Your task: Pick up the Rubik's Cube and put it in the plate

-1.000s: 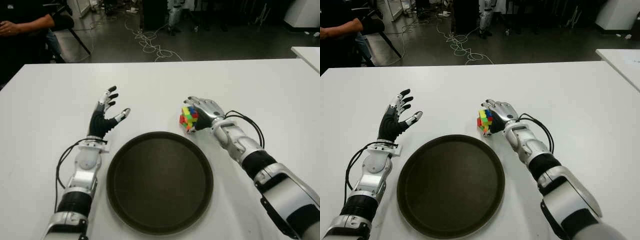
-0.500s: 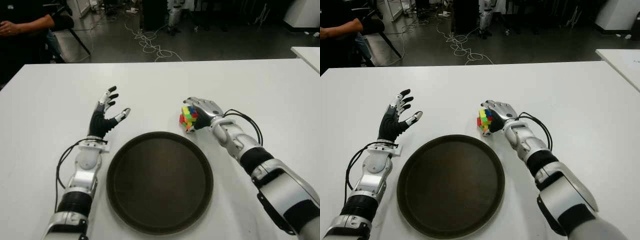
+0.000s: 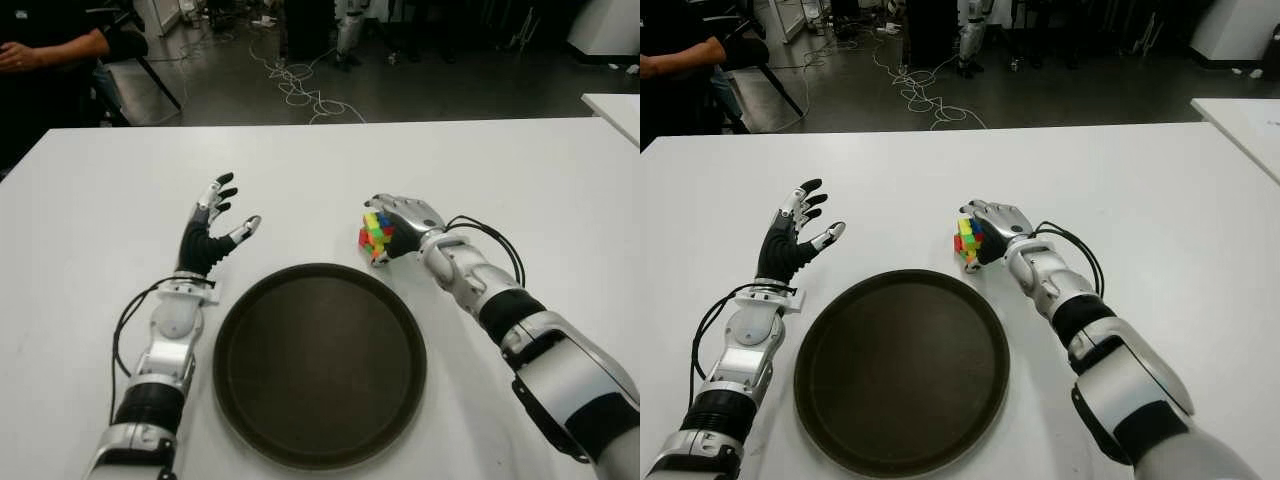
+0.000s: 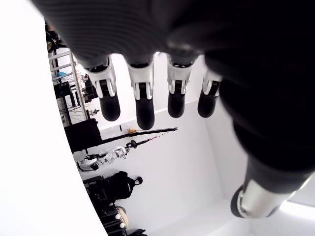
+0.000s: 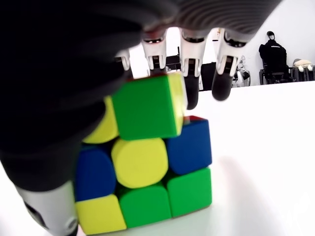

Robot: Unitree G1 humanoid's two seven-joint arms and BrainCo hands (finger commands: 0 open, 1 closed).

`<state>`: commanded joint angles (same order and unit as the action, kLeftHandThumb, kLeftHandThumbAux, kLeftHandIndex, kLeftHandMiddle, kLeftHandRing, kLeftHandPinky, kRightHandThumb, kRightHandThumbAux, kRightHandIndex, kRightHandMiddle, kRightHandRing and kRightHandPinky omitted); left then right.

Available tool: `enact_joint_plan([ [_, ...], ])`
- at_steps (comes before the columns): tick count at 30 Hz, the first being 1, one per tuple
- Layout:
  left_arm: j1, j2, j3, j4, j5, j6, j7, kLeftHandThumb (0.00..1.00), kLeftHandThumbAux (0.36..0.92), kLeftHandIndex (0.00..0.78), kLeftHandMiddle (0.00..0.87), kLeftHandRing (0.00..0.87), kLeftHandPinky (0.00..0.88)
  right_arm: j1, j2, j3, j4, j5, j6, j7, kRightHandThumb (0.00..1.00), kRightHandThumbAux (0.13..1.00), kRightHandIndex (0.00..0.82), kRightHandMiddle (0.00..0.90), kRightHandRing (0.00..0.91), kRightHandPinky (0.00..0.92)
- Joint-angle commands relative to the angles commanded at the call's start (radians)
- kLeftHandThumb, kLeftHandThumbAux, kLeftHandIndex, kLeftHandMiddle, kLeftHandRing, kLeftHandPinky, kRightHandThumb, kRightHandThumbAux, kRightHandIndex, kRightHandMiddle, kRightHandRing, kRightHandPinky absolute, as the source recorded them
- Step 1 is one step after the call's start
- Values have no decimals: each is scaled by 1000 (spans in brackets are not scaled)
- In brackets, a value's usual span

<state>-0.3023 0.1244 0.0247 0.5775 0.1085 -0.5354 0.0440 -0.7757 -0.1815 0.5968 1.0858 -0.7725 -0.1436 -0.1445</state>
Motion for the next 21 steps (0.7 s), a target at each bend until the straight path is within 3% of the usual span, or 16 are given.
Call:
enact_joint_plan([
  [16, 1, 1, 0, -3, 0, 0, 1, 156, 675, 98, 116, 125, 142, -5, 2, 12, 17, -4, 2, -42, 0, 771, 100, 132, 177, 215],
  [21, 1, 2, 0, -3, 3, -4, 4, 173, 663, 98, 121, 128, 147, -7, 2, 11, 20, -12, 12, -112, 0, 800, 151, 199, 250, 292],
])
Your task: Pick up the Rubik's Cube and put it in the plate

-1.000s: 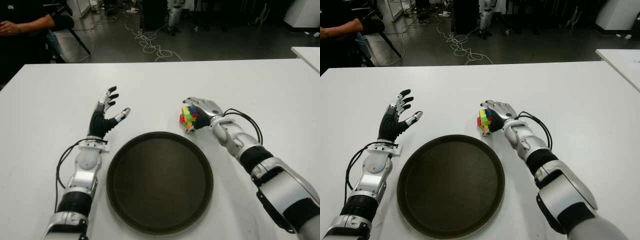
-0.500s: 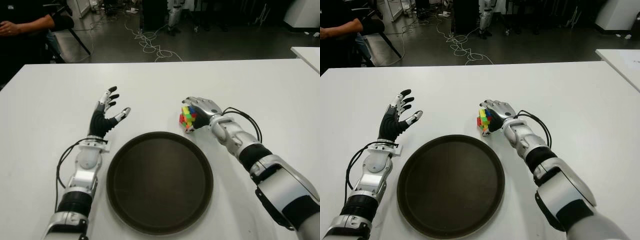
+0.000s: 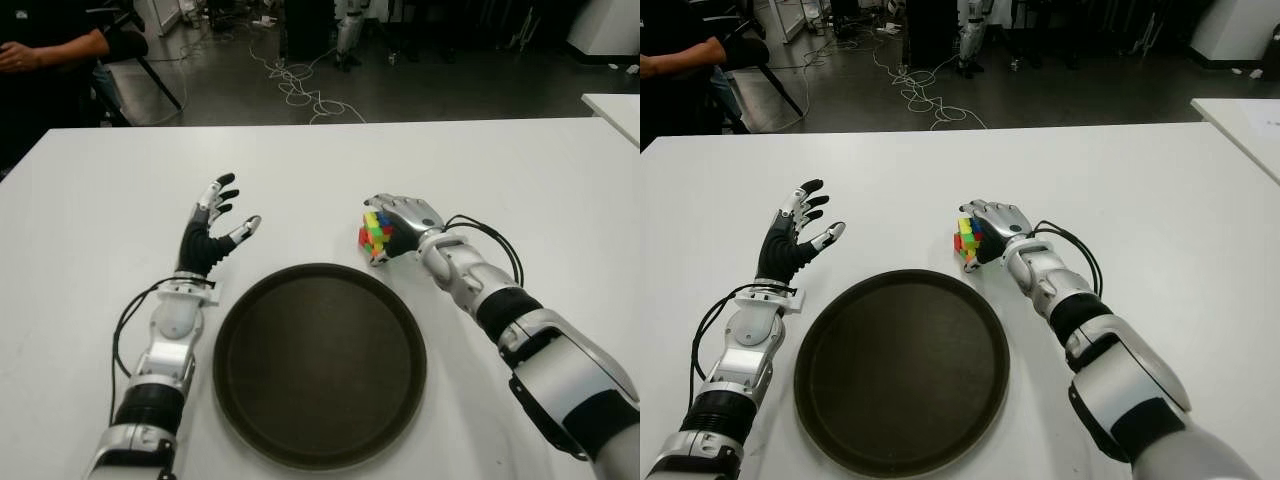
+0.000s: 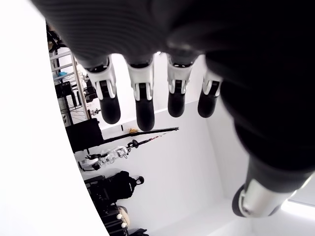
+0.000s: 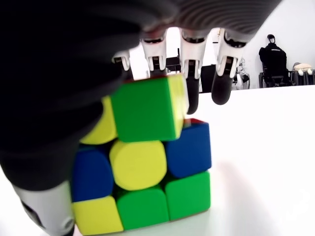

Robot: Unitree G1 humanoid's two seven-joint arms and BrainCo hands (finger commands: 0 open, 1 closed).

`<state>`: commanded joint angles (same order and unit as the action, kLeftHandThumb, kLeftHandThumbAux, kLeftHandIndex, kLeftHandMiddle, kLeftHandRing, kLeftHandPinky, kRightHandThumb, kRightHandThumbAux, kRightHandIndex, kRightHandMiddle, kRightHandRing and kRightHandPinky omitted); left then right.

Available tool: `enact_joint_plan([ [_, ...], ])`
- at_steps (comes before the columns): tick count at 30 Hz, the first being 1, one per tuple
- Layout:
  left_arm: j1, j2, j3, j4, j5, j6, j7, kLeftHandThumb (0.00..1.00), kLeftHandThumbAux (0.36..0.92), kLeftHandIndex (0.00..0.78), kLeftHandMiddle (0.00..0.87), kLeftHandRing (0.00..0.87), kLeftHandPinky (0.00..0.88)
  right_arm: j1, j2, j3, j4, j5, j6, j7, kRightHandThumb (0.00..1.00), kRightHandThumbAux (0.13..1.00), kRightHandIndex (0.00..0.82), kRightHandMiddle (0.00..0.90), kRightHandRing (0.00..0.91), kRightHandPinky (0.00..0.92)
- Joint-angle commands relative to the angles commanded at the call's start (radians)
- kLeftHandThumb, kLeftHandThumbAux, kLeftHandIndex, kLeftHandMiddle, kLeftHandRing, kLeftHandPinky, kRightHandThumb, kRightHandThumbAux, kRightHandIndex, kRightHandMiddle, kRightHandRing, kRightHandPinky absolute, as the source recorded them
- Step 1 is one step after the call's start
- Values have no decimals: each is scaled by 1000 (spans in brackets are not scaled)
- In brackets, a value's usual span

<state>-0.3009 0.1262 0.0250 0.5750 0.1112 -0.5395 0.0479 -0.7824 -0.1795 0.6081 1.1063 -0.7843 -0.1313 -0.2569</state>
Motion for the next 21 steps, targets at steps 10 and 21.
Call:
enact_joint_plan([
  [10, 3, -1, -2, -8, 0, 0, -1, 151, 667, 93, 112, 117, 127, -2, -10, -15, -17, 4, 5, -144, 613, 752, 399, 440, 469, 505],
  [21, 9, -2, -3, -18, 1, 1, 3, 164, 673, 95, 113, 113, 122, 4, -10, -47, -37, 30, -7, -177, 689, 738, 415, 489, 509, 521],
])
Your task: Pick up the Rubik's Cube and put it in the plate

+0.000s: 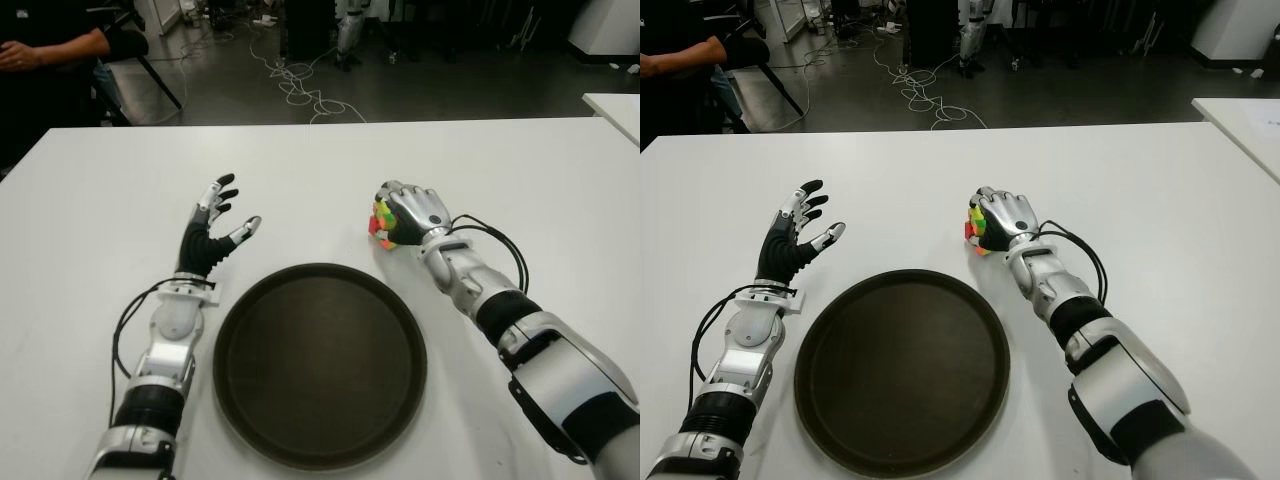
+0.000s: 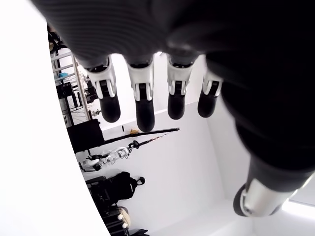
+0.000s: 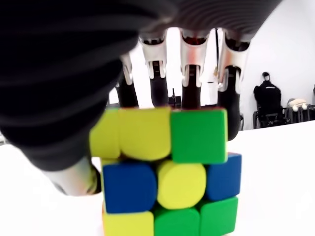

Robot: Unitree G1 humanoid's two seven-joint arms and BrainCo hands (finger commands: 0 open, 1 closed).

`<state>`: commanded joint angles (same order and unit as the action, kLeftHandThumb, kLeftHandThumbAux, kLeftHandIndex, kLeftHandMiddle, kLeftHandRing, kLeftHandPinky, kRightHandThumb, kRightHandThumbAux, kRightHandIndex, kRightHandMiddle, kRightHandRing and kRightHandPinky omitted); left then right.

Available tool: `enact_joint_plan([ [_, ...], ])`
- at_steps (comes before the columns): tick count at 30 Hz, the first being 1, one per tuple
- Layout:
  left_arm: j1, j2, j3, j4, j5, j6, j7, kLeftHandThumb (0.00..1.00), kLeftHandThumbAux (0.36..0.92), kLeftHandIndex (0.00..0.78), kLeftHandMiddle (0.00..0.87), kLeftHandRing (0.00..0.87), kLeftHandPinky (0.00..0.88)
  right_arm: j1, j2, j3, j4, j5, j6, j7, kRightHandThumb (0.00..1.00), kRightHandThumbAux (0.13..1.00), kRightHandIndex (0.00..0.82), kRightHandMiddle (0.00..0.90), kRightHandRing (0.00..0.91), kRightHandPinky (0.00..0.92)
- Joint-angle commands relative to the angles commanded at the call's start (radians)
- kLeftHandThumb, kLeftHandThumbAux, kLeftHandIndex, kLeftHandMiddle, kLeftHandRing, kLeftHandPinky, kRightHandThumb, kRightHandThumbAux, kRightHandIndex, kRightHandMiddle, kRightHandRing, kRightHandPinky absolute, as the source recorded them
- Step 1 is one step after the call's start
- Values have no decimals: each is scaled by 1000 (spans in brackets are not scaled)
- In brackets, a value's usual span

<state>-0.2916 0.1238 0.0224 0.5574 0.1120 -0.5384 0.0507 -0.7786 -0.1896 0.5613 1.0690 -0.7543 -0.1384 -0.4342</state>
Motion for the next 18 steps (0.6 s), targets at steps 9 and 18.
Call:
enact_joint_plan([
  [9, 3, 0, -1, -5, 2, -2, 2, 166, 691, 91, 107, 113, 131, 13, -2, -21, -23, 14, -16, -24, 691, 738, 413, 478, 502, 519],
  [18, 7, -2, -2, -15, -2, 2, -1, 180, 693, 95, 101, 109, 133, 18, 0, -41, -32, 26, -30, -43, 692, 737, 414, 482, 506, 523],
])
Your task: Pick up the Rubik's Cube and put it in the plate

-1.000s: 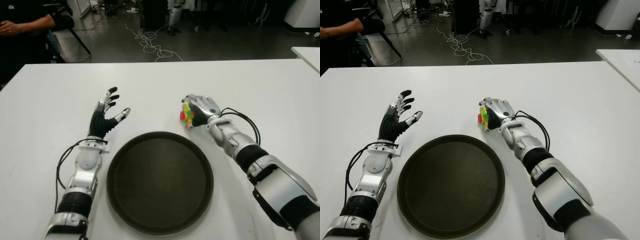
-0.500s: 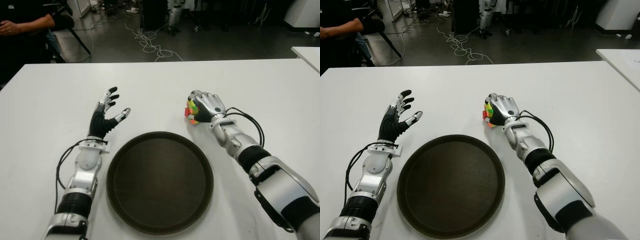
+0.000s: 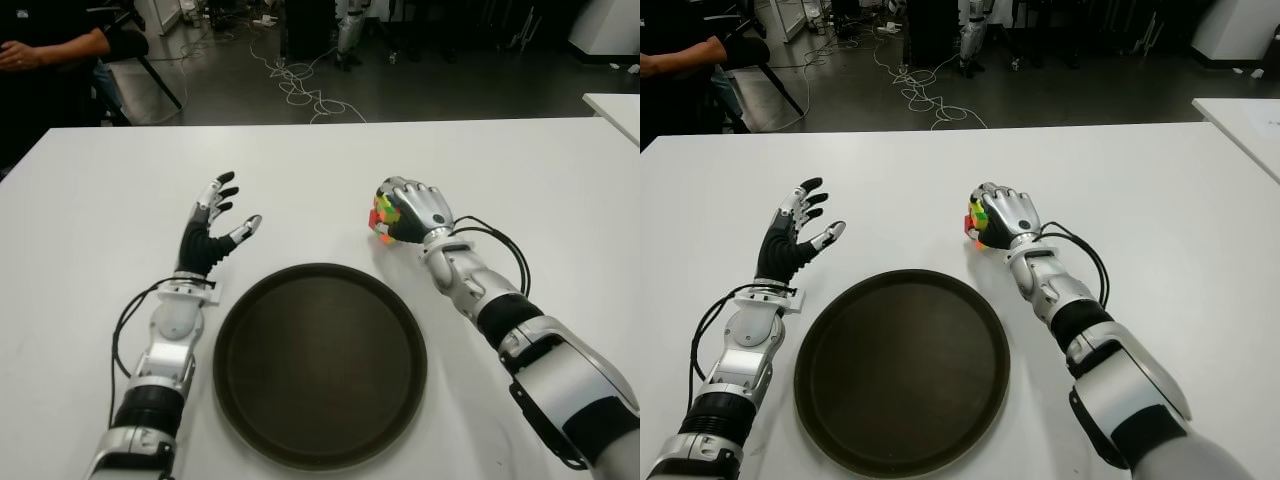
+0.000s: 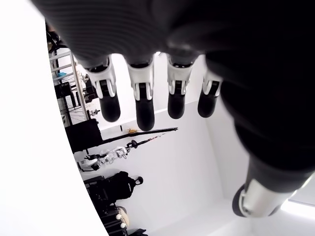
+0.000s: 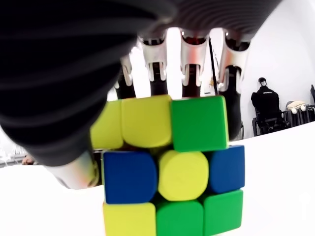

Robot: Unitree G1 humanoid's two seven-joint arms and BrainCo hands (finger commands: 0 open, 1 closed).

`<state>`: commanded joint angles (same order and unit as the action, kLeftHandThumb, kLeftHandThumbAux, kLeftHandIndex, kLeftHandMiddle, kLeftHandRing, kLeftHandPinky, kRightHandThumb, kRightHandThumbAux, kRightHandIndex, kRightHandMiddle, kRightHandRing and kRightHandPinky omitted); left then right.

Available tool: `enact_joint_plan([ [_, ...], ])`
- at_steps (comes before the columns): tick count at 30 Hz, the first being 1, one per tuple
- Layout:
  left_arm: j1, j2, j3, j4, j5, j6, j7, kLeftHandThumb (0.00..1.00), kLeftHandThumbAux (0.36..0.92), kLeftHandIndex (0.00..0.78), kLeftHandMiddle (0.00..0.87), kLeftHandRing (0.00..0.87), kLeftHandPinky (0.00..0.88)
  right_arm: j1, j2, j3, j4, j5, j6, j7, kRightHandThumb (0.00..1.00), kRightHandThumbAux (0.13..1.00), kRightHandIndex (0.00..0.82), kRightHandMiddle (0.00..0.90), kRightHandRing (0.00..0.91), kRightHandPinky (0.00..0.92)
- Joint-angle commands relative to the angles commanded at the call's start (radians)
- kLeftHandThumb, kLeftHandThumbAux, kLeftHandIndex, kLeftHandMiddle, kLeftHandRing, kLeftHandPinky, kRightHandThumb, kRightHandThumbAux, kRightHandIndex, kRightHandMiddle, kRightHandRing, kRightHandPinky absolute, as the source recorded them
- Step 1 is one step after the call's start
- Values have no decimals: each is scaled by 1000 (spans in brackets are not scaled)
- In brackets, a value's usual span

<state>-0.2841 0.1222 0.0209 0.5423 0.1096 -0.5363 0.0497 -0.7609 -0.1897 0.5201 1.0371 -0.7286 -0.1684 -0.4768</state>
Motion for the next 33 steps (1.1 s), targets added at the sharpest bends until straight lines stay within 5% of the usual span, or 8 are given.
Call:
enact_joint_plan([
  [33, 3, 1, -2, -11, -3, 11, -5, 148, 697, 90, 97, 102, 121, -5, -8, -15, 19, -1, -59, -43, 691, 736, 416, 483, 505, 514],
])
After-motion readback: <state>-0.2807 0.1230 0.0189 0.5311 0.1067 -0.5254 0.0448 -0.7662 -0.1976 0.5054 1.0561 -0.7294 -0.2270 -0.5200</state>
